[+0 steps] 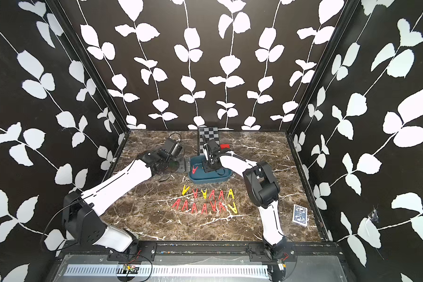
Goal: Take the clothespins out of the storage box
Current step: Pick up the clothespin from the storage box.
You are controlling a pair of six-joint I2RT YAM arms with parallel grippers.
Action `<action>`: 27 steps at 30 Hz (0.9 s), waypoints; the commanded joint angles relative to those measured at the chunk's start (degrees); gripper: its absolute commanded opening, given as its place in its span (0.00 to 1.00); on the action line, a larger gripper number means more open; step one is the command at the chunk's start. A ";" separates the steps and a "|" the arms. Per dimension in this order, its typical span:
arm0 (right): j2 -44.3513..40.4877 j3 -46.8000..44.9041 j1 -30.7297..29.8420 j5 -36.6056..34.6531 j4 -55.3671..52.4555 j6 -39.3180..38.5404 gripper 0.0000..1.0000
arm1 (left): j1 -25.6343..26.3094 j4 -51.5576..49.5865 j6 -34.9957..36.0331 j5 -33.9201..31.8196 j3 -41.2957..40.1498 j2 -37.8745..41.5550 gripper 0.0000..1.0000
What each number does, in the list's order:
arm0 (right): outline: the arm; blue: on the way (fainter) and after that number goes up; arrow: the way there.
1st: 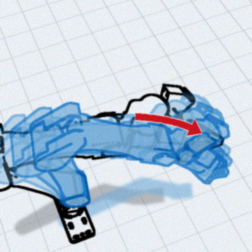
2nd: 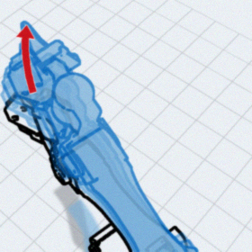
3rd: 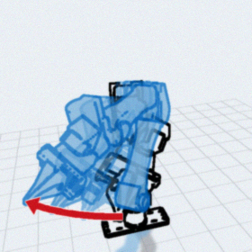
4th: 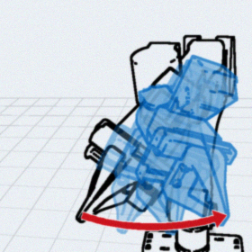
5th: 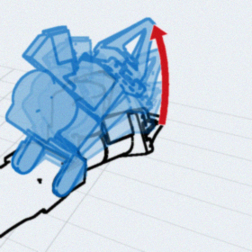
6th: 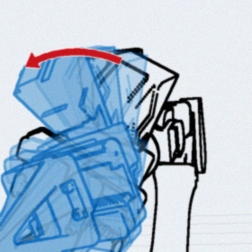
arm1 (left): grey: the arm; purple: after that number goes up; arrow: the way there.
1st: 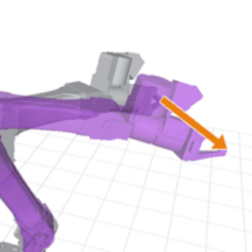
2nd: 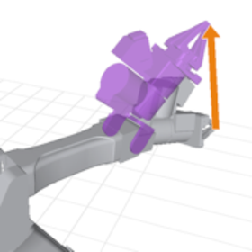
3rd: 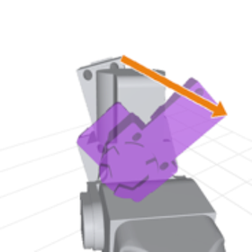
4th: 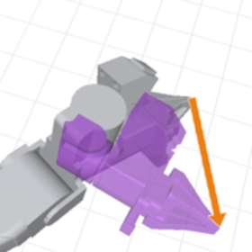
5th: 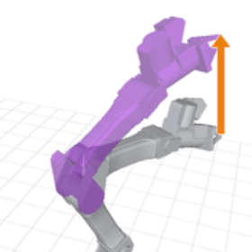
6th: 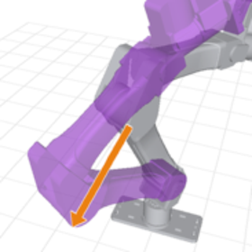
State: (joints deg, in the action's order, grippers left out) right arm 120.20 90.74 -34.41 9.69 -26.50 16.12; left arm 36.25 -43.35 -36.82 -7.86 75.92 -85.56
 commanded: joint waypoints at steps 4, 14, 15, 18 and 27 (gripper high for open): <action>3.27 2.58 0.31 0.27 -2.06 -2.23 0.41 | -0.83 -0.07 0.17 0.89 -1.74 3.62 0.99; 6.21 4.42 0.26 -1.42 -1.78 -3.54 0.33 | -1.18 0.24 -0.18 1.64 -3.03 4.59 0.99; 6.40 4.64 0.22 -1.46 -1.96 -3.61 0.30 | -1.18 0.28 -0.21 1.69 -3.14 4.69 0.99; 6.53 4.91 0.13 -1.51 -2.37 -3.76 0.22 | -1.22 0.28 -0.18 1.51 -3.54 5.12 0.99; 4.27 4.65 -0.61 -0.93 -3.89 -4.03 0.00 | -1.45 1.75 0.05 3.00 -4.11 4.70 0.99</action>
State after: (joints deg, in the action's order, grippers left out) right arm 125.78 94.56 -34.52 8.78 -28.14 12.73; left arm 35.14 -42.72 -36.88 -5.67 72.60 -82.61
